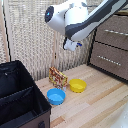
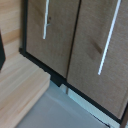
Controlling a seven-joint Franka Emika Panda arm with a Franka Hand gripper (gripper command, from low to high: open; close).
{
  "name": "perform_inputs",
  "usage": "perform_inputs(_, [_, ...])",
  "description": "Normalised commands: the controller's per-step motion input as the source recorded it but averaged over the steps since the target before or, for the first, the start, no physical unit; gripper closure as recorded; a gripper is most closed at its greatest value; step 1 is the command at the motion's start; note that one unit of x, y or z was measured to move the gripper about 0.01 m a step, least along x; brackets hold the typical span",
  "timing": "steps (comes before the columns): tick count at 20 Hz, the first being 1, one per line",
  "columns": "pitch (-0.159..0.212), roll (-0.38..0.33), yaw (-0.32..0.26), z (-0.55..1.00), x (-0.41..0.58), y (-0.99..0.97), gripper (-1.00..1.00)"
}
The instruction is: Locate and clasp the grip of the topmost drawer. Steadily and circumspectly yank the drawer open. Discover and seize the nutrition bar using your clamp. Deposit the nutrition bar in the accessible drawer. Unclench the nutrition bar.
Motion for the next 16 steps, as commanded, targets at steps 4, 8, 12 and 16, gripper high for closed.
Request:
perform_inputs(4, [-0.009, -0.247, 0.063, 0.25, 0.016, -0.36, -1.00])
perform_inputs(8, [-0.005, -0.185, 0.017, 0.20, -0.085, -0.78, -1.00])
perform_inputs(12, [0.000, -0.155, 0.001, 0.20, -0.096, -0.87, -1.00])
perform_inputs(16, [0.000, -0.159, 0.001, 0.18, -0.119, -0.86, -1.00])
